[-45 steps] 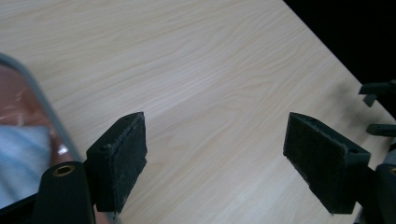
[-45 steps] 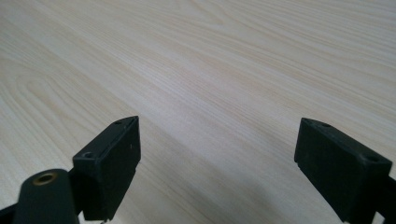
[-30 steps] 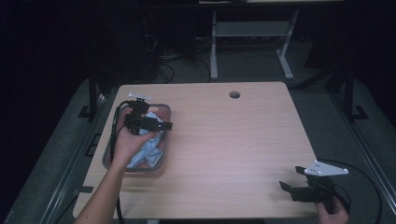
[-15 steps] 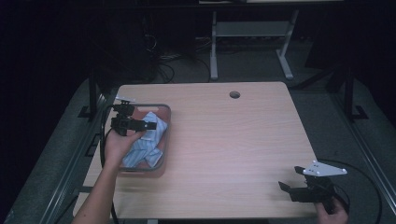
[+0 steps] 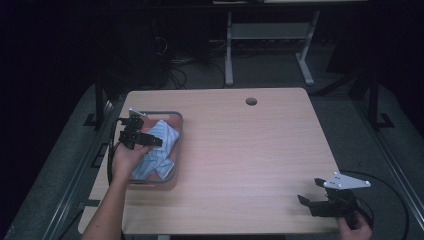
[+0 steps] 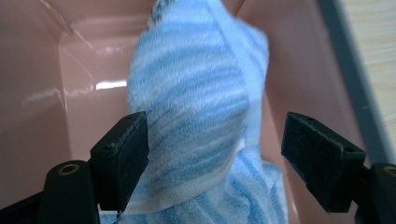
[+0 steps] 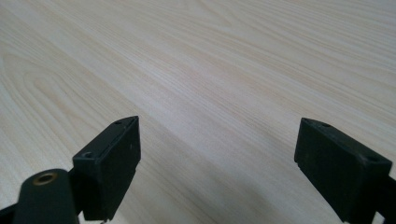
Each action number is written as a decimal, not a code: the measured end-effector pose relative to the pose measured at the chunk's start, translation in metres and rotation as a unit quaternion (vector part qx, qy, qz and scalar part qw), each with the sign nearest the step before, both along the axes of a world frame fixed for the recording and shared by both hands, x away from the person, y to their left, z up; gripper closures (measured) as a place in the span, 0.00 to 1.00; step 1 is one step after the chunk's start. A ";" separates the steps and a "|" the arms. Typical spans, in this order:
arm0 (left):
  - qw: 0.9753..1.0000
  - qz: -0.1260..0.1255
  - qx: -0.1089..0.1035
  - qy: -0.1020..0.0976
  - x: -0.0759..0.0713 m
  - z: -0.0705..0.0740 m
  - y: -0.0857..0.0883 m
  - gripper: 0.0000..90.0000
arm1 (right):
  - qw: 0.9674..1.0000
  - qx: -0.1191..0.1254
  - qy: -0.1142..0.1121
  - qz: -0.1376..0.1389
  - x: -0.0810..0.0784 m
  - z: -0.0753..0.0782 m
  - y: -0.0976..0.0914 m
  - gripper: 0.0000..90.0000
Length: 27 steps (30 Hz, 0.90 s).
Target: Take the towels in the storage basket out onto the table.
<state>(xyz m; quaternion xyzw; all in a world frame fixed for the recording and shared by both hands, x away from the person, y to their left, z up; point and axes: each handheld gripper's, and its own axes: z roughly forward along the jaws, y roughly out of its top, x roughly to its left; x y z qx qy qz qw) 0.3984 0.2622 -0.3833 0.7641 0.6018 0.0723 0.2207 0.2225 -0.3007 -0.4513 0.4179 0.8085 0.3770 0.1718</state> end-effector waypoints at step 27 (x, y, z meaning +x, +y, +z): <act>0.989 -0.013 0.112 0.093 0.016 -0.037 -0.019 0.53 | 1.000 -0.002 -0.004 0.010 -0.001 0.000 0.004 0.15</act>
